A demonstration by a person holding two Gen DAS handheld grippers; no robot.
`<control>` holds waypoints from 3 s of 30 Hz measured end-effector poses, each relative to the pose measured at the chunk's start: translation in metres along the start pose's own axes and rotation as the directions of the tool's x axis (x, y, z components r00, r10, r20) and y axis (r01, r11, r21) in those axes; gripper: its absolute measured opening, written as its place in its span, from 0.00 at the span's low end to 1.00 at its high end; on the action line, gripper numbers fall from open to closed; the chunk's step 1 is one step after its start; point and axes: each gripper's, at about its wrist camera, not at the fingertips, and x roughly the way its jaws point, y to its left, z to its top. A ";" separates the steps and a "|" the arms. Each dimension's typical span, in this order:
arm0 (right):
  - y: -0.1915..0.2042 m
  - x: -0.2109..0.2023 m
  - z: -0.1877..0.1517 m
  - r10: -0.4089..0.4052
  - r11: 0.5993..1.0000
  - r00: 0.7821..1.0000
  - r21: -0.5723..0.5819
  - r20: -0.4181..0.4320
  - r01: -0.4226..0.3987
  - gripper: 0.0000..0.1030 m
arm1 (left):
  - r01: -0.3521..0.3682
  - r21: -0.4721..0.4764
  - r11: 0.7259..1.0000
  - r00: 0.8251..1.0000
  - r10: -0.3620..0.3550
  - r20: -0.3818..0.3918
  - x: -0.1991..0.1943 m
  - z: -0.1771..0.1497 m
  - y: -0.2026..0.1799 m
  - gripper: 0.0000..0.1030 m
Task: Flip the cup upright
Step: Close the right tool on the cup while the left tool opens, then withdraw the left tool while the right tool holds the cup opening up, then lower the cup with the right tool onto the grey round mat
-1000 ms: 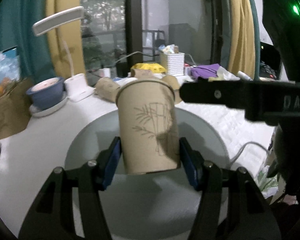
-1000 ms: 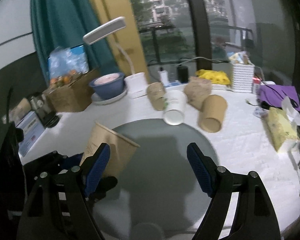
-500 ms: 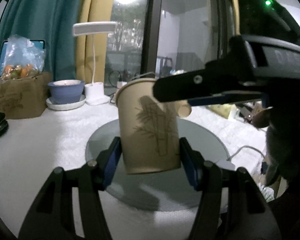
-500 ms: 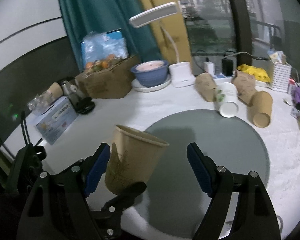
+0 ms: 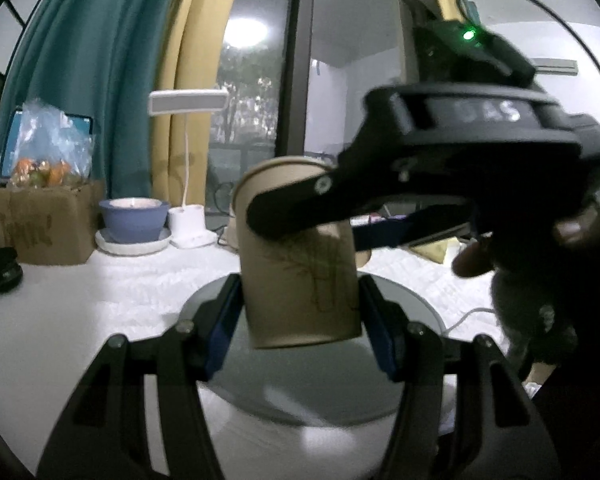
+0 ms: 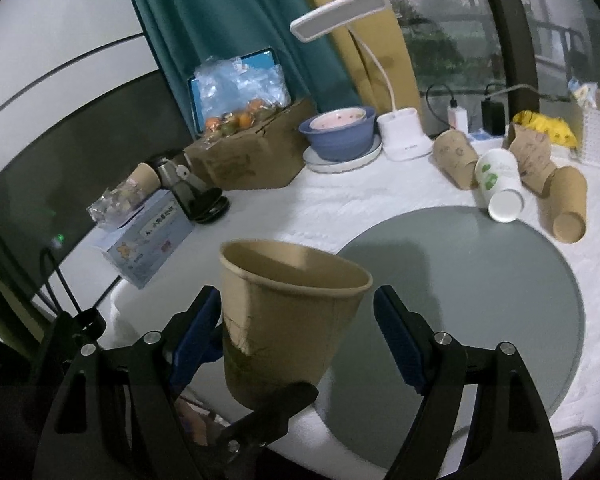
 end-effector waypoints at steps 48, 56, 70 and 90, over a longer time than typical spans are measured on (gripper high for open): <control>-0.030 -0.001 0.012 -0.166 0.985 0.981 -0.030 0.098 0.170 0.68 | -0.048 -0.112 0.993 0.977 0.024 -0.210 0.029 0.001 0.039 0.77; -0.048 0.016 0.025 -0.255 0.963 0.961 -0.060 0.106 0.262 0.68 | -0.090 -0.203 0.975 0.962 0.033 -0.269 0.048 0.010 0.066 0.77; -0.085 0.053 0.030 -0.372 0.924 0.926 -0.069 0.062 0.376 0.68 | -0.133 -0.251 0.959 0.937 0.039 -0.347 0.096 0.026 0.091 0.77; -0.114 0.068 0.033 -0.446 0.894 0.895 -0.045 0.019 0.447 0.68 | -0.104 -0.326 0.939 0.868 -0.074 -0.491 0.129 0.007 0.094 0.77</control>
